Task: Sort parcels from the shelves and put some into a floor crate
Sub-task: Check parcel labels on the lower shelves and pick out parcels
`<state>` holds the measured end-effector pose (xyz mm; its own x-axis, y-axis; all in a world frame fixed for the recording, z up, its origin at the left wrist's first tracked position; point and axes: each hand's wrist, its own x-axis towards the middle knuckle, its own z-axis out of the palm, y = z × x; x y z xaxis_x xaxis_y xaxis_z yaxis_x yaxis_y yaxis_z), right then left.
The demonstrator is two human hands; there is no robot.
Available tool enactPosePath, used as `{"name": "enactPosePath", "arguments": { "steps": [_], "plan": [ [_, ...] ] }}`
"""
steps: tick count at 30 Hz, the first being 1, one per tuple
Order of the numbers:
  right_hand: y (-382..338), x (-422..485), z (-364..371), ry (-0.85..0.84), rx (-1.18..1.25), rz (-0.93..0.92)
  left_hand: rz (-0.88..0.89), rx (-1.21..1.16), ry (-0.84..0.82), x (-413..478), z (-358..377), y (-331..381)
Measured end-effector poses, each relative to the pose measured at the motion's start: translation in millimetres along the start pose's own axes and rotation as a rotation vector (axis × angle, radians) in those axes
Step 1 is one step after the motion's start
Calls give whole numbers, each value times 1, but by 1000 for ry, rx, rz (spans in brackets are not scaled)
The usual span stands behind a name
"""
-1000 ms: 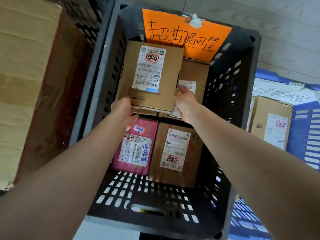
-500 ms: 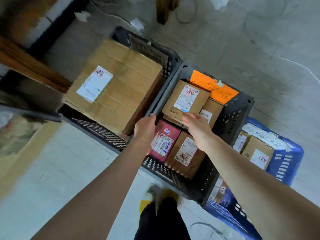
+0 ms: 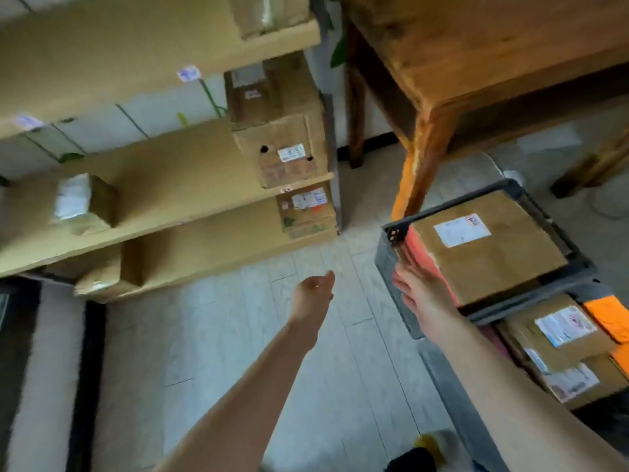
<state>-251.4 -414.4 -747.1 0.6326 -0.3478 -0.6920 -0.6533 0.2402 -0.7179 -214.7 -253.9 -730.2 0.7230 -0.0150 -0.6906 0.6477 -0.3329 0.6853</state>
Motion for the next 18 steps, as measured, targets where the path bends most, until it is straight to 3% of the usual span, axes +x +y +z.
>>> {"name": "enactPosePath", "arguments": {
  "steps": [10,18],
  "plan": [
    [-20,-117,290,-181,-199,-107,66,-197,242,-53,-342,-60],
    [-25,-135,452,-317,-262,-120,4,-333,363,-36,-489,-91]
  ]
}}
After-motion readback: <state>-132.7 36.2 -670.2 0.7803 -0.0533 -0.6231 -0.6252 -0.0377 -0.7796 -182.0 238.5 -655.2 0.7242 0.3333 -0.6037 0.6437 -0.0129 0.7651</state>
